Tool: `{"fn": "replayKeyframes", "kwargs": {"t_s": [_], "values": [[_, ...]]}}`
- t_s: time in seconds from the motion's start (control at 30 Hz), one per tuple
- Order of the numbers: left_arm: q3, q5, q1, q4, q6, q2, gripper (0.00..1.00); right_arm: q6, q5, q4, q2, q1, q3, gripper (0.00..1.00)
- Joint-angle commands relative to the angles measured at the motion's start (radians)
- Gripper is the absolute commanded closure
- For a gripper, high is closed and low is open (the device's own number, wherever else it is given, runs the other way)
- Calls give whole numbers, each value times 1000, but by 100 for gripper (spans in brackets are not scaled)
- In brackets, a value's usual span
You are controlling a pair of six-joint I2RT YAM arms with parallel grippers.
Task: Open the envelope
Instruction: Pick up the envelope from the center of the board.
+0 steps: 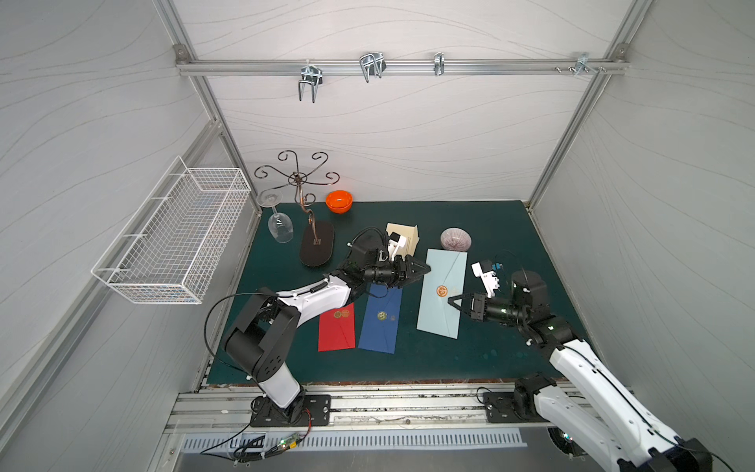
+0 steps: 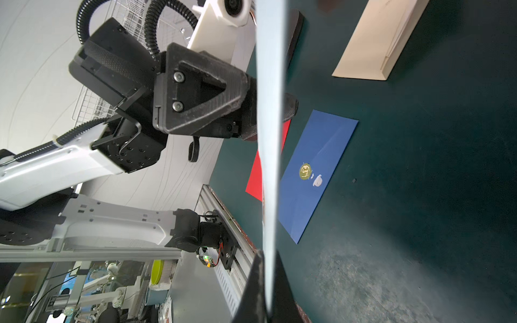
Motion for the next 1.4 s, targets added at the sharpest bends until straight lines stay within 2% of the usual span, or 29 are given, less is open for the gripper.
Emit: {"fn": "replayKeyframes", "kwargs": {"t_s": [0.0, 0.17, 0.47, 0.8, 1.17, 1.27, 1.37], "values": [[0, 50, 1, 151, -54, -23, 38, -7, -38, 68, 3, 7, 14, 100], [2, 69, 2, 190, -63, -23, 41, 14, -53, 106, 8, 7, 0, 100], [2, 100, 1, 287, -105, -31, 55, 55, -76, 185, 43, 6, -11, 100], [9, 108, 2, 332, -135, -34, 68, 54, -64, 188, 62, 7, -25, 100], [11, 93, -1, 236, -67, -59, 87, 50, -61, 179, 75, 8, -24, 97], [19, 82, -3, 178, -34, -66, 98, 47, -46, 164, 71, 7, -24, 94], [24, 66, -3, 124, -4, -77, 100, 33, -13, 125, 60, 6, -16, 89]]}}
